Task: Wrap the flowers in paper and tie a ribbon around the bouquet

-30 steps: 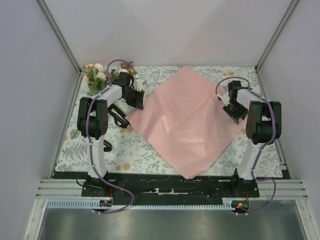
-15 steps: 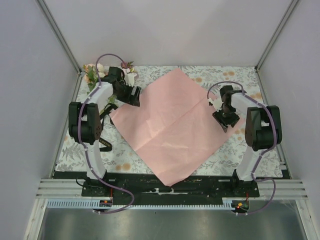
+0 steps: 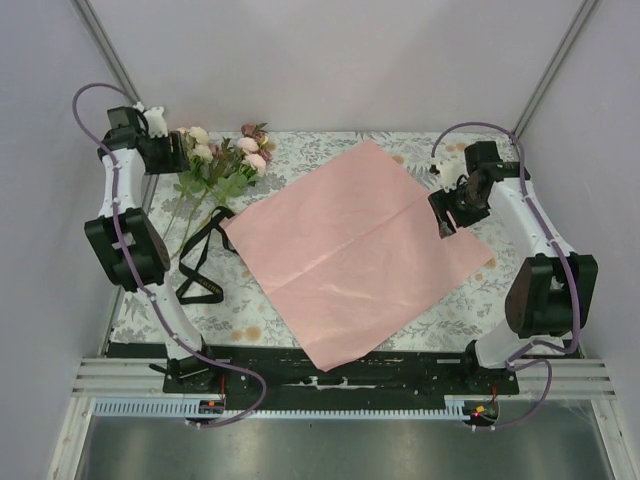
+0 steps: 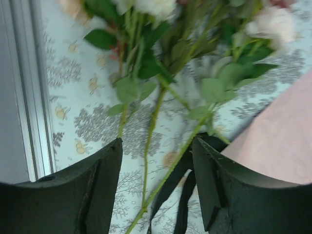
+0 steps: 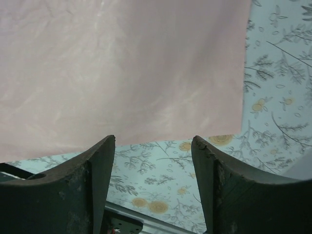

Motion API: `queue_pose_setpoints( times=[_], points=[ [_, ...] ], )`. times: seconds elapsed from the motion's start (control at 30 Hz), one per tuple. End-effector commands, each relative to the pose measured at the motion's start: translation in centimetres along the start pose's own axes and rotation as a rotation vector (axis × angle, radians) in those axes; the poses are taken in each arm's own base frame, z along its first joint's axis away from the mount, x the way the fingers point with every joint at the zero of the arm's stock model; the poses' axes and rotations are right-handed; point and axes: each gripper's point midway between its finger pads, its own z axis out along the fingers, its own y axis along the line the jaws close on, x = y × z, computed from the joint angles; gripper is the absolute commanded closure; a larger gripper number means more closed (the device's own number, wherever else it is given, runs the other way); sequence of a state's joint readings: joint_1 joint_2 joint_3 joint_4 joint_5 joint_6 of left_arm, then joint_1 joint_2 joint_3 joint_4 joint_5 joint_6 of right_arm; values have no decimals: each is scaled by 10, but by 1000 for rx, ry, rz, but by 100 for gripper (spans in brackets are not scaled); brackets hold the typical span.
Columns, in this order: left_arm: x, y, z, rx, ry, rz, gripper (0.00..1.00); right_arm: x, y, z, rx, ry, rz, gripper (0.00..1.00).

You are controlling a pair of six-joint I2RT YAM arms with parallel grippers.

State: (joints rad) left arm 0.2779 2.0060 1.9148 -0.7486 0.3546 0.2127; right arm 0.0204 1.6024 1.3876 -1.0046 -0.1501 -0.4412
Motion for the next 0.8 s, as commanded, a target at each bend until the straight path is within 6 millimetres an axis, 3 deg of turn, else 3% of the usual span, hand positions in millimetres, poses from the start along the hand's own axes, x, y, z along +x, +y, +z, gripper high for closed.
queue_pose_setpoints(
  times=[0.0, 0.17, 0.33, 0.4, 0.47, 0.53, 0.6, 0.77],
  points=[
    [23, 29, 26, -85, 36, -92, 36, -6, 48, 5, -191, 1, 28, 30],
    [54, 62, 51, -129, 190, 153, 41, -5, 92, 31, -306, 67, -40, 31],
    [88, 68, 73, -77, 301, 222, 41, -8, 122, 49, -349, 105, -125, 31],
    [97, 70, 81, -81, 323, 215, 49, -7, 125, 52, -355, 116, -133, 31],
    [100, 73, 84, -93, 335, 204, 66, -9, 126, 48, -359, 114, -138, 31],
    [90, 72, 77, -104, 312, 194, 86, -13, 125, 41, -356, 94, -145, 31],
    [67, 66, 59, -109, 254, 190, 97, -17, 128, 33, -364, 69, -148, 32],
    [-16, 32, -15, -84, 25, 170, 98, -43, 142, -4, -410, -95, -133, 33]
  ],
)
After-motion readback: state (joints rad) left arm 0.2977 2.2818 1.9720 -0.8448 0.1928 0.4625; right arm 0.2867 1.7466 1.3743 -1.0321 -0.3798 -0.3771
